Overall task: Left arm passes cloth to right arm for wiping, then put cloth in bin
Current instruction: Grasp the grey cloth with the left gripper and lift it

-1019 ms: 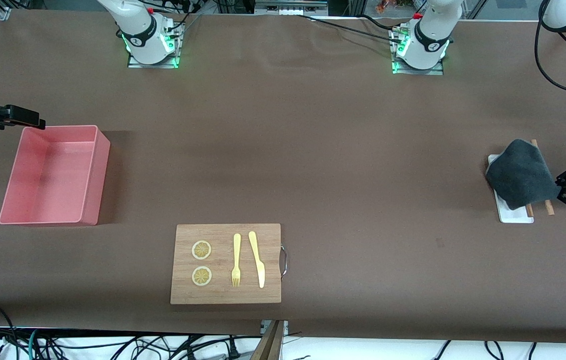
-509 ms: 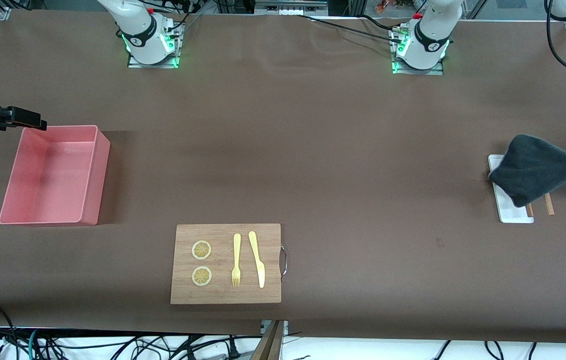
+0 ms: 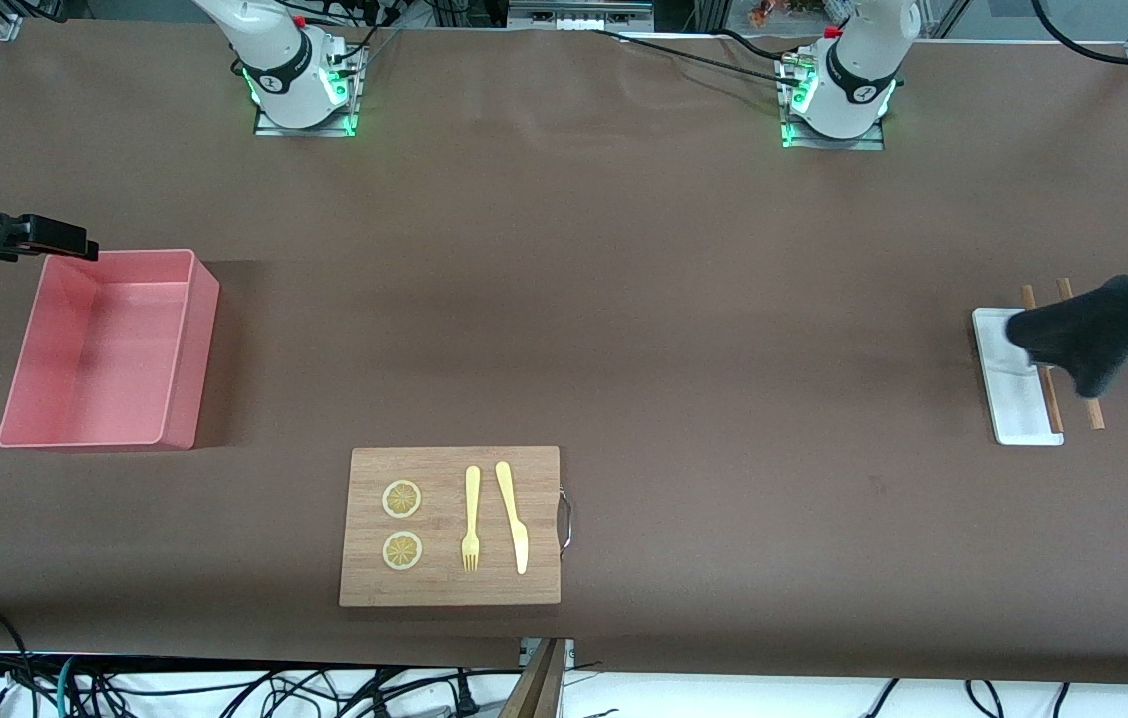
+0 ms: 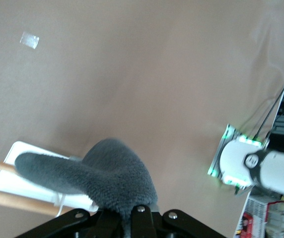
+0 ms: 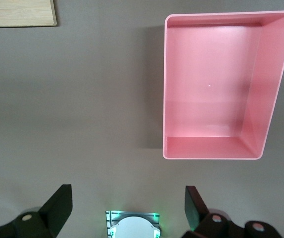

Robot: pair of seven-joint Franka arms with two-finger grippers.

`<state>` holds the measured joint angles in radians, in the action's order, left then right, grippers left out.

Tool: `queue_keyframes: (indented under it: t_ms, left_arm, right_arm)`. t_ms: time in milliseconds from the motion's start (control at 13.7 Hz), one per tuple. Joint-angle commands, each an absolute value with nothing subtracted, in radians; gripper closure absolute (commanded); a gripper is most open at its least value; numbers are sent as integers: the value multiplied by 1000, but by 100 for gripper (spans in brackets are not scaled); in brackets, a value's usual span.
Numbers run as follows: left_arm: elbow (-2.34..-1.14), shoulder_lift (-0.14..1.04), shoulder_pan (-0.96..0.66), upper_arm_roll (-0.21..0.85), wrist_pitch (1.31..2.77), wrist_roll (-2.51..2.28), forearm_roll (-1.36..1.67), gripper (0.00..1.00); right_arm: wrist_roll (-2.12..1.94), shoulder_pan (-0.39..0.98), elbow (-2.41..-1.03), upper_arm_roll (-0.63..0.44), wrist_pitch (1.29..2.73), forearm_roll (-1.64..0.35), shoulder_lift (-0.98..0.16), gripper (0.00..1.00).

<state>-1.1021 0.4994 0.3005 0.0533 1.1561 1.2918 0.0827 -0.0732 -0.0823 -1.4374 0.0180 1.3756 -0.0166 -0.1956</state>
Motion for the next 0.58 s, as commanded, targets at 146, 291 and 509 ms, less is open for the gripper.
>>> queue_keyframes:
  t_ms: [146,291,509]
  left_arm:
    - [-1123,488,88,63,1166,923,90,100]
    - [-1120,495,5,64,1210,841,187,100]
    - [-1121,503,-148,64,1284,838,262,100]
  right_arm:
    - [90,-5,-1419,23,1374,-37,-233,0]
    - [145,52,-1414,23,1411,-40,-262,0]
    - [271,103,-1414,23,1494,-116,-313,0]
